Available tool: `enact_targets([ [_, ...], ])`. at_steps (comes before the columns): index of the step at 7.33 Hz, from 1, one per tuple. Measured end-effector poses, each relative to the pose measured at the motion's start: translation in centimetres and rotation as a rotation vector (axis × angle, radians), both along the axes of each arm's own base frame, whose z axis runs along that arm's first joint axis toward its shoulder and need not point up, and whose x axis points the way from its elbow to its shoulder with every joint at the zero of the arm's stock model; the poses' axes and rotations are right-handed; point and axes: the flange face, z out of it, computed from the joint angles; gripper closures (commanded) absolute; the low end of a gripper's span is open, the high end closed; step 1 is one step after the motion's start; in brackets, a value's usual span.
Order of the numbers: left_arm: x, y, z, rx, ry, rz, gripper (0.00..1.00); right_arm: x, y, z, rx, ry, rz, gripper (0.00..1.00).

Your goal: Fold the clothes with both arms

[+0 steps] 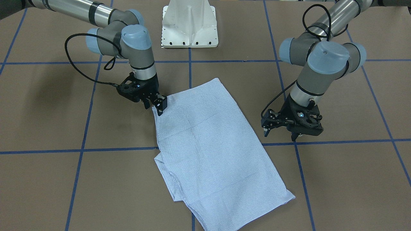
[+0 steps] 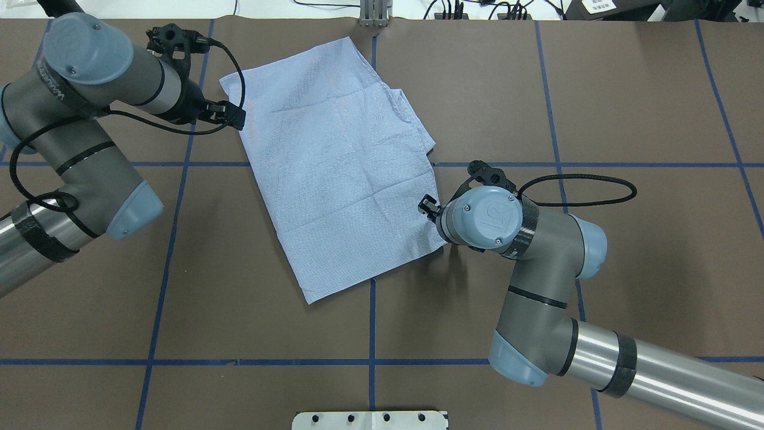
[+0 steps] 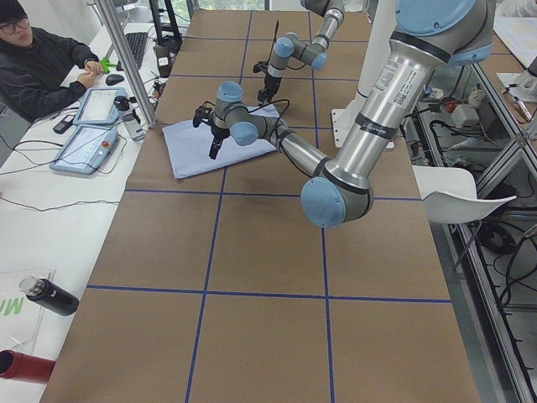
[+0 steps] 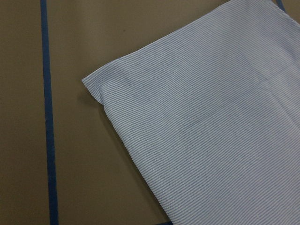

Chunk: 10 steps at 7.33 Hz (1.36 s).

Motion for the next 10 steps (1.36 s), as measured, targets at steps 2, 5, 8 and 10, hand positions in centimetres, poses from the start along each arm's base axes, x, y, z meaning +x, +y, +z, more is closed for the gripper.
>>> enact_targets([
  [2,0.0,0.0,0.1,-0.001,-0.001,0.0,0.0,-0.4,0.3,0.0,0.002,0.003,-0.003,0.51],
  [5,0.0,0.0,0.0,0.0,0.0,0.0,0.0,-0.6,0.6,-0.4,0.002,-0.006,-0.001,1.0],
  [8,-0.1,0.1,-0.3,0.0,0.005,-0.002,0.0,0.5,0.9,-1.7,0.002,-0.037,0.006,1.0],
  [10,0.3,0.4,-0.5,-0.005,0.012,-0.002,0.0,2.8,2.9,-2.6,0.011,-0.069,-0.008,1.0],
])
